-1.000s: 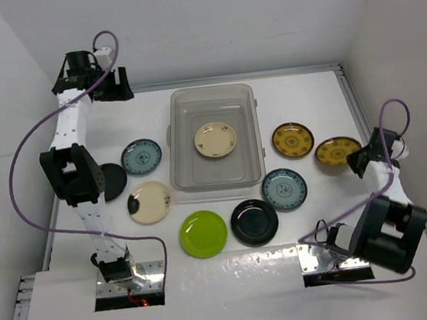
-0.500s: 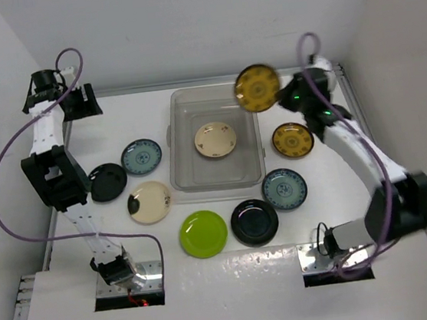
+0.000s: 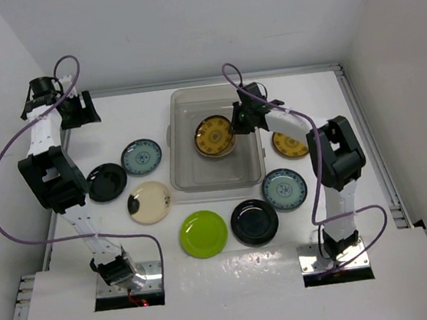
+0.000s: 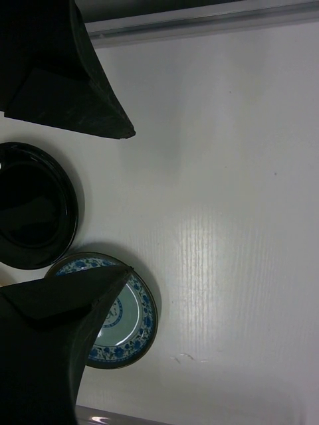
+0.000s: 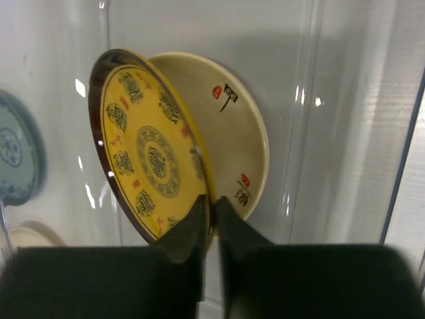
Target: Place the plates into the plastic bin on the countertop
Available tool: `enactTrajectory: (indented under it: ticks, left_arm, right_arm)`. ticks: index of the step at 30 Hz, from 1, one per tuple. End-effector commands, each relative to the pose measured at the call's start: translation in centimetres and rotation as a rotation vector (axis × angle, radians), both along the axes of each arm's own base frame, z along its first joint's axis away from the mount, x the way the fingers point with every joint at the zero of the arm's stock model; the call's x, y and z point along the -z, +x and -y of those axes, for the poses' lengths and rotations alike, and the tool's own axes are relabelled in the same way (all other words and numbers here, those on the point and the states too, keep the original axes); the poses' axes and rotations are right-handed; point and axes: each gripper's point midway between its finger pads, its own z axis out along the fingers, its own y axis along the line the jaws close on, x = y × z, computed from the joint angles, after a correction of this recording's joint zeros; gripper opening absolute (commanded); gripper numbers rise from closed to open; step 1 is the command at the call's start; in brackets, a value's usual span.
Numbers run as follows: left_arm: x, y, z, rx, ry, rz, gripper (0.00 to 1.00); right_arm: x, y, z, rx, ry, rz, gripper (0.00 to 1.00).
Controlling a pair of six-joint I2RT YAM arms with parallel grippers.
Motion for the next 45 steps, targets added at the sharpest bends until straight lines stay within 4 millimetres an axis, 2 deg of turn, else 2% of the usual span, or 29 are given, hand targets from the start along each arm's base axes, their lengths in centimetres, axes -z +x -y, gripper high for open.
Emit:
enactTrajectory:
  ticks: [1,2,3,4,6,9,10,11,12,13,14,15,16,17,19,20,21,23,24,27,30,33,35,37,38,40,43,44,45]
  left_arm:
    - [-3.7,-0.3,-0.7,-0.001,0.027,0.083,0.78]
    - [-3.7,-0.3,-0.7,-0.001,0.027,0.083,0.78]
    - [-3.7,-0.3,-0.7,-0.001,0.027,0.083,0.78]
    - [-3.8,-0.3,-0.5,0.005,0.021,0.086,0.78]
    - [-3.8,-0.3,-0.5,0.005,0.021,0.086,0.78]
    - [-4.2,-0.4,-0.5,0.005,0.024,0.094,0.78]
    - [-4.3,-0.3,-0.3,0.011,0.018,0.097,0.78]
    - [-4.3,-0.3,-0.3,0.011,0.018,0.097,0.78]
    - [-4.7,-0.4,-0.3,0.011,0.021,0.105,0.78]
    - [-4.7,-0.4,-0.3,0.011,0.021,0.106,0.78]
    - [-4.7,-0.4,-0.3,0.011,0.021,0.106,0.78]
    - [-4.7,-0.4,-0.3,0.018,0.028,0.106,0.78]
    - [-4.4,-0.5,-0.3,0.018,0.025,0.098,0.78]
    - [-4.3,-0.6,-0.5,0.01,0.033,0.094,0.78]
    - [-3.9,-0.7,-0.4,0.01,0.029,0.085,0.78]
    - [-3.9,-0.7,-0.4,0.01,0.029,0.085,0.78]
    - [-3.4,-0.9,-0.5,0.003,0.031,0.072,0.78]
    - [-3.4,-0.9,-0.6,0.01,0.038,0.073,0.78]
    - [-3.4,-0.9,-0.6,0.01,0.038,0.073,0.78]
    - [-3.6,-1.1,-0.3,0.016,0.031,0.075,0.78]
    - [-4.0,-1.2,-0.3,0.016,0.035,0.084,0.78]
    - [-4.1,-1.3,-0.6,0.013,0.029,0.086,0.78]
    - [-4.1,-1.2,-0.4,0.02,0.022,0.089,0.78]
    - [-4.1,-1.2,-0.3,0.026,0.015,0.092,0.78]
    - [-4.1,-1.2,-0.3,0.026,0.015,0.092,0.78]
    - [-3.8,-1.4,-0.2,0.026,0.012,0.084,0.78]
    - [-3.7,-1.5,-0.9,0.009,0.018,0.081,0.78]
    - [-3.7,-1.7,-1.3,0.0,0.019,0.081,0.78]
    - [-3.7,-1.7,-1.5,-0.006,0.025,0.078,0.78]
  right_arm:
    - [-2.6,2.0,-0.4,-0.017,0.008,0.076,0.24]
    - [-3.0,2.3,-0.4,-0.034,-0.004,0.09,0.38]
    - [-3.2,2.0,-0.4,-0.052,-0.014,0.069,0.63]
    - [-4.2,2.3,-0.8,-0.079,-0.032,0.091,0.69]
    - [-5.5,2.1,0.3,-0.079,-0.093,0.099,0.76]
    - [-9.9,2.4,4.0,0.036,-0.138,0.177,0.84]
    - [-10.7,1.2,6.9,0.12,-0.125,0.187,0.83]
    - [-10.5,0.9,8.5,0.165,-0.114,0.178,0.77]
    - [-8.4,0.2,13.2,0.285,-0.084,0.107,0.65]
    - [-8.3,-1.2,14.8,0.345,-0.037,0.105,0.24]
    - [-7.8,-1.7,16.4,0.393,-0.013,0.086,0.16]
    - [-5.3,-3.2,20.0,0.481,0.005,0.017,0.17]
    - [-5.4,-3.4,21.6,0.535,0.074,0.017,0.36]
    - [-2.6,-5.4,22.3,0.566,0.071,-0.048,0.5]
    - [-1.3,-6.0,25.2,0.646,0.11,-0.066,0.61]
    - [-0.4,-6.6,25.8,0.661,0.133,-0.089,0.64]
    - [1.1,-6.8,26.0,0.663,0.143,-0.121,0.64]
    - [2.2,-6.9,26.3,0.663,0.159,-0.148,0.62]
    - [3.5,-7.0,26.4,0.672,0.151,-0.178,0.62]
    - [5.6,-7.1,26.3,0.691,0.181,-0.202,0.55]
    - [7.2,-7.2,26.3,0.732,0.207,-0.236,0.42]
    - [8.9,-7.1,26.4,0.769,0.248,-0.226,0.23]
    - [9.5,-7.2,26.4,0.78,0.28,-0.235,0.05]
    - [9.6,-7.1,26.7,0.782,0.269,-0.219,0.0]
    - [9.3,-7.0,26.7,0.769,0.258,-0.205,0.0]
    - [5.9,-5.5,27.0,0.75,0.255,-0.104,0.0]
    - [-2.5,-3.1,26.0,0.676,0.187,0.118,0.0]
    - [-4.0,-2.9,25.8,0.672,0.168,0.154,0.0]
    - [-5.5,-2.5,26.8,0.706,0.112,0.21,0.0]
